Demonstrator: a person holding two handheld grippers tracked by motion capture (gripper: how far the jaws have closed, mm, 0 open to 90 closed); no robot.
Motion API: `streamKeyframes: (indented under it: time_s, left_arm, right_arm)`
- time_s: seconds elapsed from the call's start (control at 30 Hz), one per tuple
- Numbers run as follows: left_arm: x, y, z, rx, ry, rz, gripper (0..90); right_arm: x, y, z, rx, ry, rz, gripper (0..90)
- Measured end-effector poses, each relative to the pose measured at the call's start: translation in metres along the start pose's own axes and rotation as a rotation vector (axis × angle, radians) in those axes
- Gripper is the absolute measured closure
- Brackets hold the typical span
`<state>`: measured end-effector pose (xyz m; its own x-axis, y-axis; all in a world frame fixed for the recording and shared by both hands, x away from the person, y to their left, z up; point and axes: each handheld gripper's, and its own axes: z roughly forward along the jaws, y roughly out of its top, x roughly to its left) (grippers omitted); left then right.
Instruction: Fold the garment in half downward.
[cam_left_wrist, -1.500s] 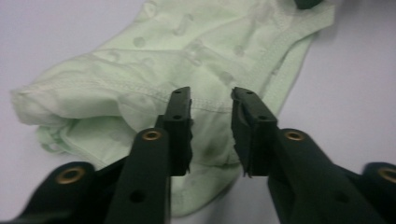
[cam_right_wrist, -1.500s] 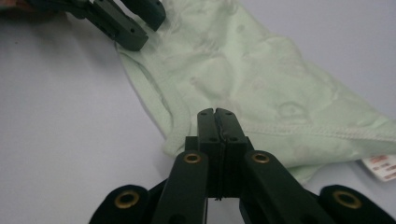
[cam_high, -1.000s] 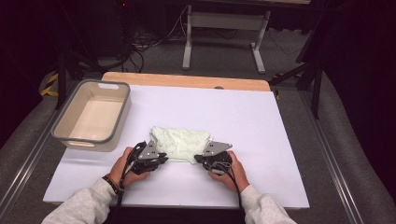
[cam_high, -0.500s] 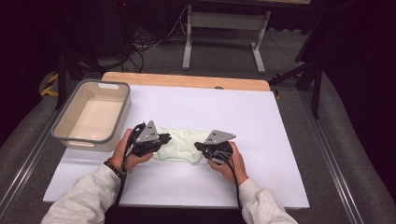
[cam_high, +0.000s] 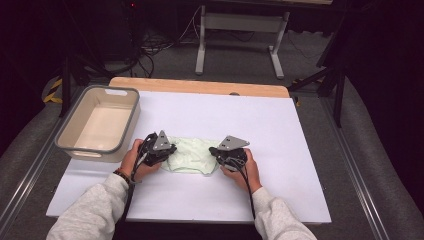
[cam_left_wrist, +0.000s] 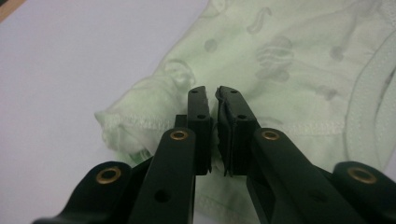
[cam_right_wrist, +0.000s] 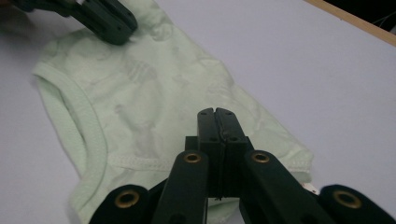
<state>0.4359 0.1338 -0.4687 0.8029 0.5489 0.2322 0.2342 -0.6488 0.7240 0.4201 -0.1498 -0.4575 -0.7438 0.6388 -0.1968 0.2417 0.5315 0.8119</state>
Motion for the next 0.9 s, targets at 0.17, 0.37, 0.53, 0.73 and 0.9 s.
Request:
streamKeyframes:
  time_s: [0.17, 0.37, 0.53, 0.73, 0.9]
  left_arm:
    - [-0.003, -0.009, -0.003, -0.007, 0.007, -0.010, 84.9]
    - [-0.005, -0.012, -0.005, -0.011, 0.009, -0.033, 86.4]
    - [-0.007, -0.012, -0.008, -0.029, 0.032, -0.017, 89.0]
    - [-0.001, 0.001, -0.019, -0.121, 0.051, -0.026, 89.5]
    - [0.008, 0.006, -0.015, -0.113, 0.064, -0.037, 88.9]
  right_arm:
    - [-0.003, -0.005, 0.005, 0.043, -0.033, -0.004, 90.0]
    - [-0.012, -0.010, 0.005, 0.087, -0.104, 0.007, 90.0]
    - [-0.021, -0.014, 0.003, 0.106, -0.136, 0.045, 90.0]
    - [-0.022, -0.005, -0.008, -0.002, -0.132, 0.065, 90.0]
    - [-0.022, 0.007, -0.007, -0.063, -0.085, 0.091, 90.0]
